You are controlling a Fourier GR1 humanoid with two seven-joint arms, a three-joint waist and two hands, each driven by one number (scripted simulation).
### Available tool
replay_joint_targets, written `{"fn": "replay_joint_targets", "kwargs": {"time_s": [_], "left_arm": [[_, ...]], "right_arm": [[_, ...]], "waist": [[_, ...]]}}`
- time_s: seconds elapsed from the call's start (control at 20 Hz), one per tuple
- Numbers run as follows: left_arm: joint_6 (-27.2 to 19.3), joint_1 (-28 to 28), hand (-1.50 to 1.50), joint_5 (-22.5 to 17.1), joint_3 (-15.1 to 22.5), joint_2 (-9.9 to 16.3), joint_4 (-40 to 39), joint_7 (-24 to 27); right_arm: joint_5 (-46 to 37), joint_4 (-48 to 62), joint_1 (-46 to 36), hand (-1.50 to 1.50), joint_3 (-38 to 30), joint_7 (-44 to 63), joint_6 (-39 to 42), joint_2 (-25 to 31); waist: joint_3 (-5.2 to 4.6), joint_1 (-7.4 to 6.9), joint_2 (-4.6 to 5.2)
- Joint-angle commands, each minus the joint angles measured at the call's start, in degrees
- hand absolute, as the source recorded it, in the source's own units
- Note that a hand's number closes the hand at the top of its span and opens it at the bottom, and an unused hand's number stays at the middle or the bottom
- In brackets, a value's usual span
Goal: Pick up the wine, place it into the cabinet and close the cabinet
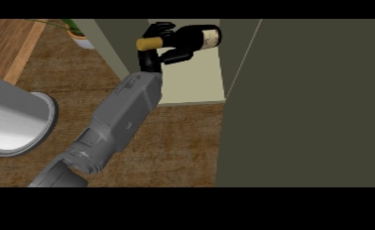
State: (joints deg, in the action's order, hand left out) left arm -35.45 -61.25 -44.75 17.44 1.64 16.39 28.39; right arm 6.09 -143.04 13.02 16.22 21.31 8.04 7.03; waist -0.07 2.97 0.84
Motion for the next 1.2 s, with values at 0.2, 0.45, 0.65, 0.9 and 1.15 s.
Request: {"fn": "replay_joint_targets", "kwargs": {"time_s": [0.2, 0.45, 0.65, 0.9, 1.15], "left_arm": [[-2.1, -4.4, -1.50, 4.6, 1.2, 3.1, -8.2, 0.2], [-3.3, -5.1, -1.50, 5.2, 0.6, 1.3, -10.1, 0.5], [-3.0, -5.3, -1.50, 6.0, 0.5, 3.8, -12.0, -0.4], [-3.3, -6.2, -1.50, 5.8, -0.6, 2.0, -11.4, 0.2], [2.0, -5.6, -1.50, 6.6, -0.6, 3.2, -9.2, 4.3]], "right_arm": [[5.9, -4.8, -0.1, -1.50, -2.0, 1.6, 0.4, -0.3], [4.8, -8.9, 1.4, -1.50, 0.3, 4.7, 0.7, 0.4], [5.0, -8.0, 2.1, -1.50, 0.4, 3.1, 0.9, -0.2], [5.3, -7.2, 1.3, -1.50, -0.2, 3.5, 0.7, -0.3], [5.3, -9.2, 1.7, -1.50, -0.5, 4.8, 0.8, 0.3]], "waist": [[0.07, 0.36, 0.26], [0.00, 0.86, 0.26], [0.03, 0.86, 0.26], [0.03, 0.37, 0.21], [-0.01, 0.33, 0.17]]}}
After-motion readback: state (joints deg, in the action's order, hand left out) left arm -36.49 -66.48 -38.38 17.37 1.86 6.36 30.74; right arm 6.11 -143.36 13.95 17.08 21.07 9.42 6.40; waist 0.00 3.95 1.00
